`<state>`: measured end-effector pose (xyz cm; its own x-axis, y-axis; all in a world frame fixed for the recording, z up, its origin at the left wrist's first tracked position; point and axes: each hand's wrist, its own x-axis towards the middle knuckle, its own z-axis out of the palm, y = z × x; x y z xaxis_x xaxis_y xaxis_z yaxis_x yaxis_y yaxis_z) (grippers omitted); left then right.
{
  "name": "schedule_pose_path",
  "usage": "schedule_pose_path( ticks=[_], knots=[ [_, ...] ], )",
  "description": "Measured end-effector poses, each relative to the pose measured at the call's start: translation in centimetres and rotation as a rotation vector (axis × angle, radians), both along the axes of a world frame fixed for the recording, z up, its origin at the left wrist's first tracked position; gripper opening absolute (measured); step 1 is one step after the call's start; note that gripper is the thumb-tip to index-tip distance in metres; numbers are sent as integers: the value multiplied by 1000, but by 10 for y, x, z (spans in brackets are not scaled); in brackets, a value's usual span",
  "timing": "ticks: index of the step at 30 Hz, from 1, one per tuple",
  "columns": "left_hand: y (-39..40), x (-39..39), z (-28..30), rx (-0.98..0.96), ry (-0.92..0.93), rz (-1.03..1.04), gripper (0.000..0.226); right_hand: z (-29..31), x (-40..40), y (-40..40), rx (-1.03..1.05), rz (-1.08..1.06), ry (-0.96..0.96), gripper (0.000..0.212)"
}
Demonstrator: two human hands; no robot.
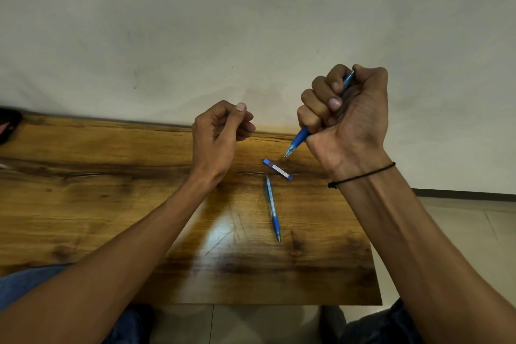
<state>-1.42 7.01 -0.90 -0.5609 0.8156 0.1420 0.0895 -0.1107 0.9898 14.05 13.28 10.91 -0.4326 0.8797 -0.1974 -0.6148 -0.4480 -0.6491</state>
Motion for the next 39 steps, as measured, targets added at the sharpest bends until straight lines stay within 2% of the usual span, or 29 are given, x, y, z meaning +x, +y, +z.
schedule_pose_path(
  ticks=[23,33,39],
  knots=[
    [-4,4,42,59,13,-3,32,47,1,-1,41,-102,78,42],
    [-6,4,48,48,44,22,29,58,-1,-5,87,-87,49,44],
    [-6,4,47,46,38,8,28,59,-5,0,202,-19,-32,52]
  ],
)
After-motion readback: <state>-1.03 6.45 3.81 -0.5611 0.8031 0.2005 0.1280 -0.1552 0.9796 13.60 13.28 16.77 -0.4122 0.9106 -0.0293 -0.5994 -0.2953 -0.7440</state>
